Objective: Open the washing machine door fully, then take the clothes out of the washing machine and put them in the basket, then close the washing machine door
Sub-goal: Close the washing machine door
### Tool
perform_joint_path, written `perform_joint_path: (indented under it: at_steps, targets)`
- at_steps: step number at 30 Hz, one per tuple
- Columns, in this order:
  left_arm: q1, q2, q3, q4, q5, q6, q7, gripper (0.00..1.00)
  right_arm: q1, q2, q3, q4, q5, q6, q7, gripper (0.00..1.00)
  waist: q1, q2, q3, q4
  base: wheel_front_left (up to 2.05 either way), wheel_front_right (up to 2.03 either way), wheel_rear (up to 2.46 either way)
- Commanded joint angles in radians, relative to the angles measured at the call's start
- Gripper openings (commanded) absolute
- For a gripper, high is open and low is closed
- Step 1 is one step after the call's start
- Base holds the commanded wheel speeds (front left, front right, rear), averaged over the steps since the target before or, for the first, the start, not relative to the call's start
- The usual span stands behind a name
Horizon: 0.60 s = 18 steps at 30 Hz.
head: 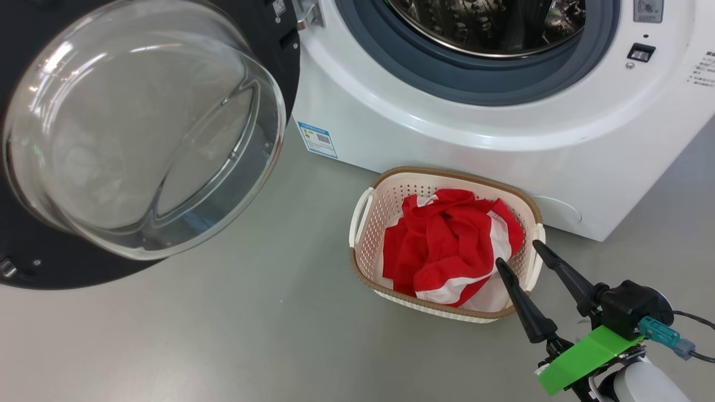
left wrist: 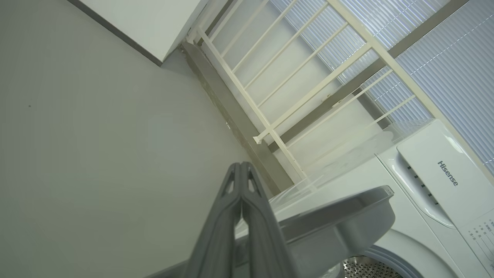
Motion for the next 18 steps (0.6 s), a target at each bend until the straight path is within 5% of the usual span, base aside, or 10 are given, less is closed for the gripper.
perform_joint_path:
  at_steps: [1,18]
  targets:
    - [-0.02,0.084,0.014,-0.013,-0.015,-0.01,0.025,0.0,-0.019,-0.007,0.027,-0.027,-0.007,0.002,-0.012,1.0,-0.0001,0.0,0.007,-0.003,0.0,0.0,0.0]
    - [0.068,0.1,-0.035,-0.037,-0.138,-0.01,0.336,0.0,-0.035,-0.01,0.022,-0.023,-0.008,0.002,-0.012,1.0,-0.0001,0.0,0.015,-0.014,0.0,0.0,0.0]
